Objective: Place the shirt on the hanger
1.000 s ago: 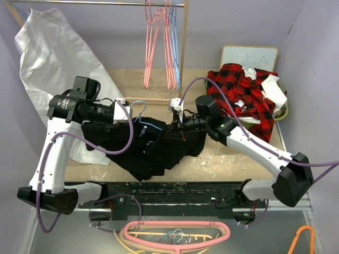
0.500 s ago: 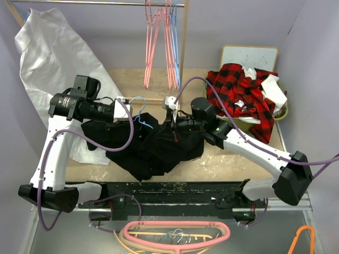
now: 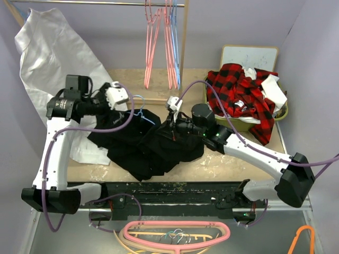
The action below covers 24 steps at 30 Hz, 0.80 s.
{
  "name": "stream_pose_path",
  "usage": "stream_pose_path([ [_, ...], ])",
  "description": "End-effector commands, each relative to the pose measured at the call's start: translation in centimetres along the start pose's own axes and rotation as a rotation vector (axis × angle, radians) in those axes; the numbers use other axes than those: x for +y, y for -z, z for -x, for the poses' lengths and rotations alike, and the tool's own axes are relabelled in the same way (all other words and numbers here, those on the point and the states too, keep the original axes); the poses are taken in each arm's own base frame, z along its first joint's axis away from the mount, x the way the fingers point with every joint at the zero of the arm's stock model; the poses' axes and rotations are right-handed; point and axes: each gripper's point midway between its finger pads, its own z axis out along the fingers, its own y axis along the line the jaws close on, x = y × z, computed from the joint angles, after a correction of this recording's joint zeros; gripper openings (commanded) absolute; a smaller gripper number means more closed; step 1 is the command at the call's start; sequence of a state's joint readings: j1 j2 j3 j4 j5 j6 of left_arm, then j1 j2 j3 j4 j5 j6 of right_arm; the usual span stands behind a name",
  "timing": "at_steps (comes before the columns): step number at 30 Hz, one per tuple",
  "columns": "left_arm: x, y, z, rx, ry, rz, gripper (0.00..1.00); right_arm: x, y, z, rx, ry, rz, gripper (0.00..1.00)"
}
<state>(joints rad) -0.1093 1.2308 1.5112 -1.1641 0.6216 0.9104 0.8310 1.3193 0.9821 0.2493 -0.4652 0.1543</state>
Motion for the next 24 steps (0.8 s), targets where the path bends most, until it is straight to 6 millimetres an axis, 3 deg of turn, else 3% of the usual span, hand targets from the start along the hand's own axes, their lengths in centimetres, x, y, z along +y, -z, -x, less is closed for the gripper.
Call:
stream_pose_path([
  [1,2.7,3.6,-3.3,0.110,0.160,0.247,0.99,-2.3,1.5,1.1,-0.056,0.032,-0.169,0.00],
  [4,2.3,5.0,-3.4,0.138,0.200,0.296,0.99,-2.0,1.3,0.0,-0.004,0.038,-0.143,0.00],
  [7,2.7,7.7,-2.2,0.157,0.251,0.381,0.99,-0.5,1.0,-0.1,0.035,0.081,-0.071,0.00],
  [8,3.0,9.2,-1.0,0.136,0.250,0.426,0.99,0.4,0.8,1.4,0.018,0.116,-0.042,0.00],
  [11,5.0,15.8,3.8,0.023,0.200,0.675,0.99,2.8,-0.3,3.4,0.034,0.209,0.039,0.00],
  [13,7.1,20.5,5.5,-0.008,0.215,0.884,0.99,4.1,-1.4,5.3,0.038,0.277,0.085,0.00],
  [15,8.9,25.3,6.5,0.002,0.200,1.098,0.99,4.0,-3.4,7.2,0.048,0.271,0.070,0.00],
  [18,11.9,32.9,6.4,0.038,0.270,1.506,0.99,0.2,-5.4,12.8,0.047,0.223,-0.167,0.00],
  [20,12.9,37.6,6.3,-0.019,0.373,1.787,0.99,-2.1,-5.2,17.6,-0.059,0.182,-0.341,0.00],
  [21,12.4,41.0,5.5,-0.062,0.493,2.030,0.99,-3.0,-4.4,20.2,-0.149,0.156,-0.422,0.00],
  [22,11.8,43.0,5.1,-0.136,0.589,2.200,0.99,-3.7,-3.4,22.6,-0.244,0.132,-0.492,0.00],
  [24,12.0,43.4,4.9,-0.210,0.657,2.257,0.99,-4.7,-1.9,25.2,-0.360,0.096,-0.588,0.00],
])
